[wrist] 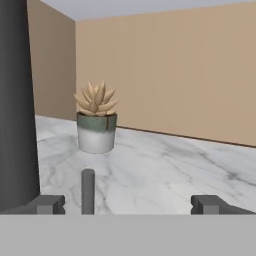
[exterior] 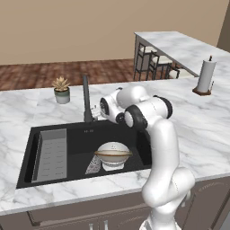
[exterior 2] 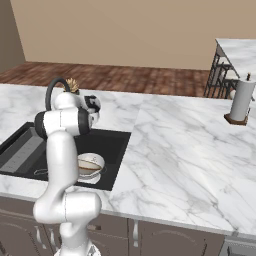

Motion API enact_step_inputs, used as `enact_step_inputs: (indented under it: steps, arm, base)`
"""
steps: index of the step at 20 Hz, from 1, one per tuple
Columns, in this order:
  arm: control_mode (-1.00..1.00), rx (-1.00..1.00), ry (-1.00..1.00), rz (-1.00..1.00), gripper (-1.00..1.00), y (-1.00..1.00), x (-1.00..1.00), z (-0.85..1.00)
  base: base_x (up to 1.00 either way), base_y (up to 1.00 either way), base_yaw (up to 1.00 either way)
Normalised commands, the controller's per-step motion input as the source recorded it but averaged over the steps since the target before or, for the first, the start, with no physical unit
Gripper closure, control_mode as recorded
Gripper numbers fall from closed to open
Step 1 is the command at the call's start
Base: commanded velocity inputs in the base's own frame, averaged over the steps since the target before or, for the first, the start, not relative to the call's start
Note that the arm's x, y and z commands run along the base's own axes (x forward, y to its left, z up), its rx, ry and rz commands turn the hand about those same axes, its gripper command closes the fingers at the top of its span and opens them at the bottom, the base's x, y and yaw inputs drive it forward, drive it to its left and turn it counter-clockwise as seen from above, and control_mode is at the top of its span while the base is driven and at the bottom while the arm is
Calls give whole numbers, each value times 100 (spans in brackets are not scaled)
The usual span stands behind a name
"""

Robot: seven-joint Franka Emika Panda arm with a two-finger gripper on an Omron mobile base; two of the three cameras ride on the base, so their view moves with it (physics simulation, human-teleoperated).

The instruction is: Pick the strainer and bowl and place them in the sink. Then turn on the water.

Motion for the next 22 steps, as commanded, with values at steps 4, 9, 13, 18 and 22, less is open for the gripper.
enact_step_inputs:
  steps: [4,9,13,18,22]
  arm:
    - [-100,0,0,-6,-100,37,2,-8]
    - [-100,0,0,-3,-100,16,4,-5]
    - [-100,0,0,-1,-100,2,2,-3]
    - [-100,0,0,0,-100,-3,0,0]
    - [-100,2,0,0,-100,-10,0,0]
  base:
    - [0,0,0]
    - [0,0,0]
    - [0,0,0]
    - [0,0,0]
    - [0,0,0]
